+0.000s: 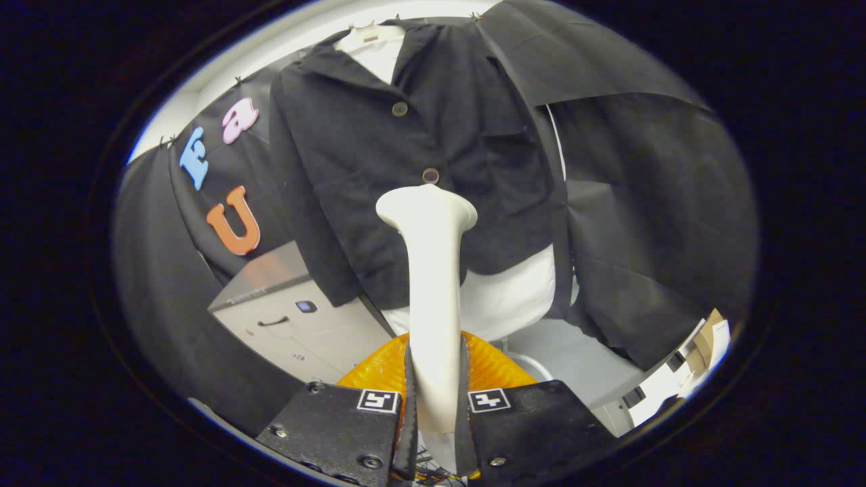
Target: Iron the clothes twice with a garment steamer, once on the left side and once on the right side.
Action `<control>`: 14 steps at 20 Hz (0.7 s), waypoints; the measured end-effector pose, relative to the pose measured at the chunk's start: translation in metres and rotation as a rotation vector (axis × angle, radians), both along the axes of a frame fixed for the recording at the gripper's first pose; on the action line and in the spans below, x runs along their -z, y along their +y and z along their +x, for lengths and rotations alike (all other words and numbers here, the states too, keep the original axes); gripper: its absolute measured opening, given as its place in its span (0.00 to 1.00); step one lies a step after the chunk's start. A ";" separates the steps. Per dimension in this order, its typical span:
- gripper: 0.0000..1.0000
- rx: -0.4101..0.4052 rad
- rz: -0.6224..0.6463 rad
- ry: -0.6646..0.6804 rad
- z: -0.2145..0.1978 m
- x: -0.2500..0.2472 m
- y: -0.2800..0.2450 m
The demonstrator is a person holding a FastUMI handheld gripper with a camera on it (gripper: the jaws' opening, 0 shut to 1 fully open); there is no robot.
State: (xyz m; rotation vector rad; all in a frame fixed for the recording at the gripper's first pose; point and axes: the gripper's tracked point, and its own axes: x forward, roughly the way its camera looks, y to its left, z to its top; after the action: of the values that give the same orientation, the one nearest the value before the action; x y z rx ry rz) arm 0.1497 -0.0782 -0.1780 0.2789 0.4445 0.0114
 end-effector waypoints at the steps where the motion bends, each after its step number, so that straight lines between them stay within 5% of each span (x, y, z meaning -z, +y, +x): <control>1: 0.25 0.005 0.014 -0.022 -0.002 -0.015 -0.007; 14: 0.24 0.068 0.044 -0.315 0.033 -0.209 -0.094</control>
State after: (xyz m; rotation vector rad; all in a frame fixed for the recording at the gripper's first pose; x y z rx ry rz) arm 0.1832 -0.1726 0.0307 0.3296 0.1222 -0.0013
